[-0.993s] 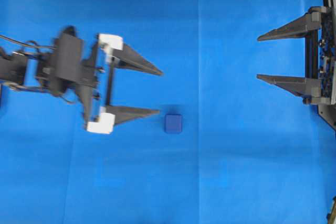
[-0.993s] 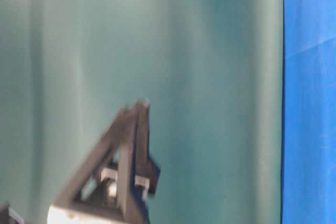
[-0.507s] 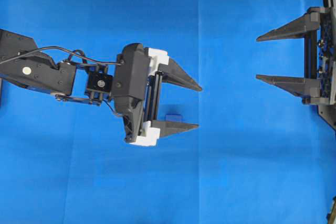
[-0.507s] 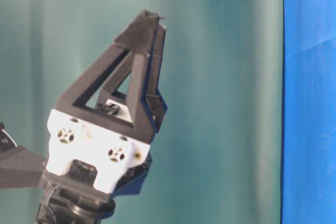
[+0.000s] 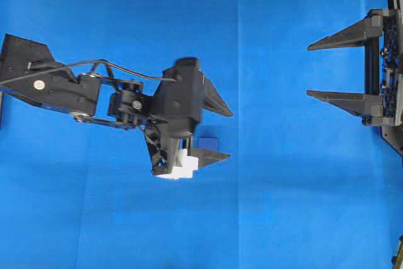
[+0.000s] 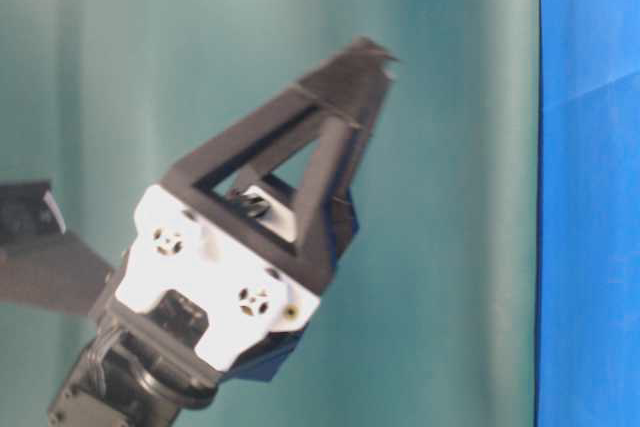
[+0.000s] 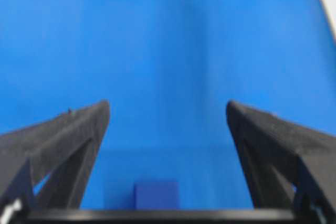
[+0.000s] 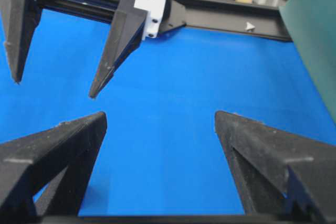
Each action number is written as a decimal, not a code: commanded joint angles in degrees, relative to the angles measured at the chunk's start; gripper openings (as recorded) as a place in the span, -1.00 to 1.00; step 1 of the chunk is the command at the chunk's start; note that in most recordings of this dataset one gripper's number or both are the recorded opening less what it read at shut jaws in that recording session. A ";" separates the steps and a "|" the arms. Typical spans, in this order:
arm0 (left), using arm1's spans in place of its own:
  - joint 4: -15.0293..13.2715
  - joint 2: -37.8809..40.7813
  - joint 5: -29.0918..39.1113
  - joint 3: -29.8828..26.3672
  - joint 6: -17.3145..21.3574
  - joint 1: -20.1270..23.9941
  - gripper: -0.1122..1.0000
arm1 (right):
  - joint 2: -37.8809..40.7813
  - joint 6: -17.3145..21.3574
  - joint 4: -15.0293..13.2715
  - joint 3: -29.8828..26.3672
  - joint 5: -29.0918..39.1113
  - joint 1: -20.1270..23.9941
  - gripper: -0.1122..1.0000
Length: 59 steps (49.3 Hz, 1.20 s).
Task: Handover the blue block to the right arm after grasping it with the left arm, then place it in the designated position.
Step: 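Move the open left gripper over the blue cube, then lower the left gripper around the blue cube and close it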
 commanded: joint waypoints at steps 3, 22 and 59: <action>0.00 1.23 11.95 -6.42 -0.09 -0.70 0.88 | 0.26 0.09 0.09 -1.67 0.26 -0.09 0.96; 0.18 6.68 34.37 -17.40 0.00 -0.88 0.88 | 0.26 0.09 0.18 -1.67 0.26 -0.09 0.96; 0.18 6.77 34.37 -17.40 -0.26 -0.88 0.88 | 0.26 0.09 0.09 -1.76 0.88 -0.09 0.96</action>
